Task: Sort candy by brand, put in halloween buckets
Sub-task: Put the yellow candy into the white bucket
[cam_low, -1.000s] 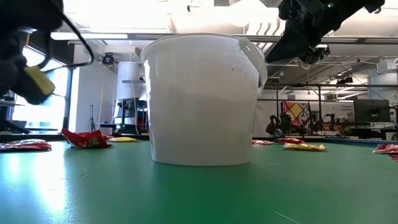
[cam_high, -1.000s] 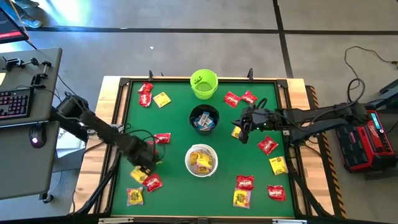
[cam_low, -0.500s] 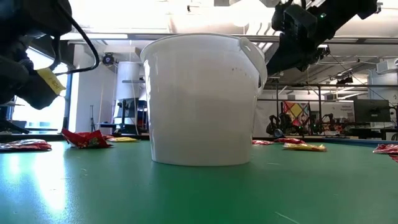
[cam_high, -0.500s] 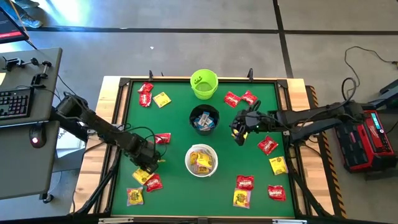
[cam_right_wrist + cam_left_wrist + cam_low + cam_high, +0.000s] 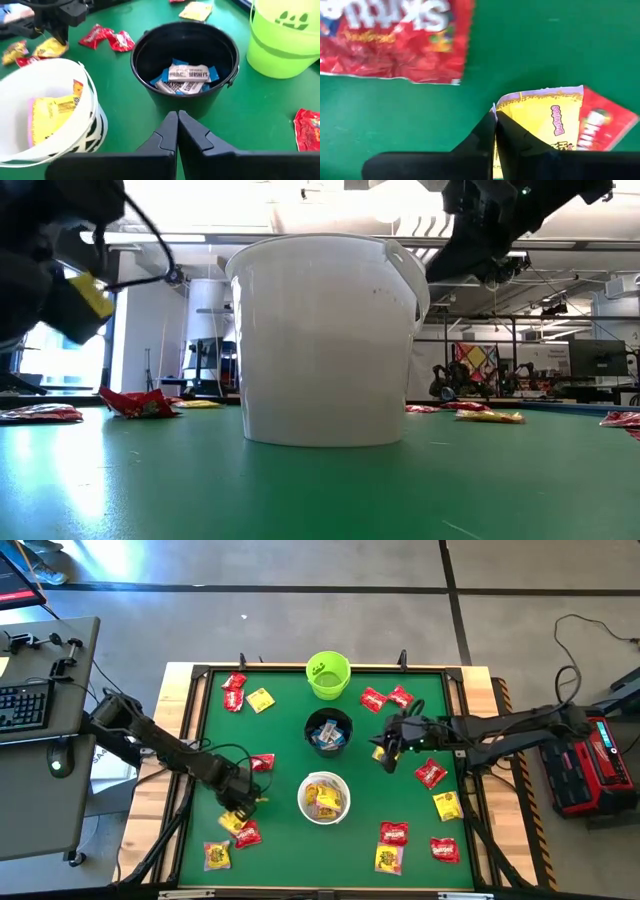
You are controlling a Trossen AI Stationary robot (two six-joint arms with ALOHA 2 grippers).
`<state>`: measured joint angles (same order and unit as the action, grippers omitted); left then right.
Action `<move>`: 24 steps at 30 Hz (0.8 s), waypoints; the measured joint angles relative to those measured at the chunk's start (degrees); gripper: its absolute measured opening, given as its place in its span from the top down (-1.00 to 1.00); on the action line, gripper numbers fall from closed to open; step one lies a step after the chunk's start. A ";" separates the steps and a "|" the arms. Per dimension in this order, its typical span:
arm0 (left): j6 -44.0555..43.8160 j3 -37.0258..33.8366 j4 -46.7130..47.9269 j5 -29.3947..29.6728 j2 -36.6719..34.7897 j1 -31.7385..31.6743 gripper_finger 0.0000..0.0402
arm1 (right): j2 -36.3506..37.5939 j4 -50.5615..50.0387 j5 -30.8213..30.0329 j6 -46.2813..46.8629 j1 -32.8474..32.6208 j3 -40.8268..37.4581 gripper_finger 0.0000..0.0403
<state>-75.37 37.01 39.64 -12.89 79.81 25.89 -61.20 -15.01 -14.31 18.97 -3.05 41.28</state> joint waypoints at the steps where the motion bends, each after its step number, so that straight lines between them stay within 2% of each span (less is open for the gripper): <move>1: 0.61 0.73 0.52 0.30 0.00 0.00 1.00 | 0.52 -0.07 0.01 -0.05 0.00 0.00 1.00; 8: 2.50 6.51 4.10 3.93 -0.07 0.00 1.00 | 2.90 -0.18 0.20 -1.48 0.00 0.00 1.00; 20: 8.68 19.53 8.67 14.14 -0.15 -0.09 1.00 | 3.18 -0.20 0.20 -1.48 0.00 0.00 1.00; 24: 10.66 23.20 8.46 19.31 -0.15 -0.35 1.00 | 3.18 -0.19 0.18 -1.47 0.00 0.00 1.00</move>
<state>-64.71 60.22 48.10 6.42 79.66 25.54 -58.02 -15.20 -14.13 17.50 -3.05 41.28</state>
